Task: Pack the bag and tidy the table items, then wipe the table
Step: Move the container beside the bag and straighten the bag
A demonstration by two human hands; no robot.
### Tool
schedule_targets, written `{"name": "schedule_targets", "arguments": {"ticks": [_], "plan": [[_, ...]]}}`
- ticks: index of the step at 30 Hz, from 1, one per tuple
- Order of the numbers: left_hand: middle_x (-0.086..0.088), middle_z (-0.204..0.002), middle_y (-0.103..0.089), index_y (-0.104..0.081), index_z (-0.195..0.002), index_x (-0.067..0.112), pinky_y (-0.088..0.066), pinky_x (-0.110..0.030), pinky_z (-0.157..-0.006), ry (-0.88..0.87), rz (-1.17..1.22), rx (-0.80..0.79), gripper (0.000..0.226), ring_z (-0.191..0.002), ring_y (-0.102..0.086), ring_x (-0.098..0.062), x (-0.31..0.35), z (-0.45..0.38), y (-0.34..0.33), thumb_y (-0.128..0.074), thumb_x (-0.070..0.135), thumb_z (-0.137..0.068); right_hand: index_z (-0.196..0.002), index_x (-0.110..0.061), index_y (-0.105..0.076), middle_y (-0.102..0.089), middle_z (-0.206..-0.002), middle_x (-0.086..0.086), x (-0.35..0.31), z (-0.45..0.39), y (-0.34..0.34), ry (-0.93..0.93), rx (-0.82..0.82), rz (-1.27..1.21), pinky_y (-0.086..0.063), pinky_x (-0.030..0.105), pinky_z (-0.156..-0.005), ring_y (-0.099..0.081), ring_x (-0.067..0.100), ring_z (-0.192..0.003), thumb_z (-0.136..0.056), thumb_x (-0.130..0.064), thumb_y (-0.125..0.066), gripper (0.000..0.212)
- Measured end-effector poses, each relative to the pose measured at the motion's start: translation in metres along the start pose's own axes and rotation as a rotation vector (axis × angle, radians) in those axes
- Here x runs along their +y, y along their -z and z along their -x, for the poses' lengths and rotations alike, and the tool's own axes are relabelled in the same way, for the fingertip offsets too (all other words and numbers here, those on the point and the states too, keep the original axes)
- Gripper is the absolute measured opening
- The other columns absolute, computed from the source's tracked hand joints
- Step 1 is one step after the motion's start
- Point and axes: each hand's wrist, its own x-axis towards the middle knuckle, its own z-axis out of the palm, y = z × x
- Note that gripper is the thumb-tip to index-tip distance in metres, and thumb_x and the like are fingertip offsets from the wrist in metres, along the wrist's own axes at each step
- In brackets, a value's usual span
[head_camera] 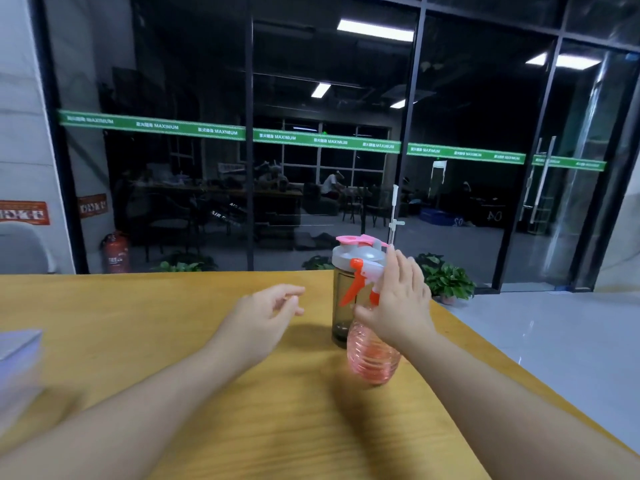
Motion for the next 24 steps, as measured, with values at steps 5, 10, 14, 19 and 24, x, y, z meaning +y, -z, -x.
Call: {"name": "schedule_targets", "arguments": {"ticks": [5,10,14,19,24], "plan": [[0.023,-0.107,-0.062,-0.055,-0.118,0.036,-0.031,-0.024,-0.104,-0.111,-0.358,-0.048,0.026,-0.086,-0.052,0.005,-0.009,0.041,0.036,-0.039,0.029,-0.098,-0.146,-0.025,0.015,0.005,-0.157,0.005,-0.025,0.025,-0.006,0.15,0.097,0.063,-0.006,0.047,-0.117,0.008,0.027,-0.145,-0.068,-0.033,-0.072,0.116],[0.019,-0.13,-0.05,-0.05,-0.125,0.032,0.005,-0.028,-0.115,-0.132,-0.535,0.071,0.03,-0.136,-0.025,-0.001,-0.008,0.068,0.056,-0.038,0.029,-0.097,-0.148,-0.021,-0.008,-0.016,-0.153,0.009,-0.062,0.067,-0.021,0.356,0.218,0.027,-0.006,0.045,-0.114,-0.01,0.03,-0.142,-0.055,-0.014,-0.074,0.114],[0.011,-0.153,-0.017,-0.029,-0.137,0.034,0.015,-0.037,-0.112,0.065,-0.621,0.077,0.046,-0.143,0.006,-0.009,-0.012,0.1,0.064,-0.042,0.041,-0.094,-0.144,-0.021,-0.023,-0.026,-0.149,0.003,-0.106,0.099,-0.016,0.576,0.28,-0.158,-0.014,0.052,-0.111,-0.021,0.024,-0.141,-0.071,-0.014,-0.058,0.081],[0.004,-0.156,0.008,-0.012,-0.144,0.032,0.021,-0.037,-0.106,0.151,-0.806,0.1,0.06,-0.141,0.021,-0.017,-0.029,0.141,0.101,-0.044,0.038,-0.093,-0.132,-0.021,-0.035,-0.036,-0.138,-0.001,-0.153,0.127,-0.01,0.834,0.286,-0.289,-0.015,0.05,-0.114,-0.034,0.02,-0.132,-0.079,-0.016,-0.049,0.056],[-0.018,-0.141,-0.042,-0.053,-0.13,0.015,0.015,-0.049,-0.109,0.243,-1.085,0.248,0.089,-0.137,-0.02,-0.033,-0.062,0.172,0.142,-0.085,0.037,-0.05,-0.127,-0.02,-0.04,-0.041,-0.132,-0.002,-0.188,0.145,-0.025,0.936,0.177,-0.349,-0.022,0.044,-0.111,-0.041,0.019,-0.123,-0.075,-0.014,-0.05,0.053]]}}
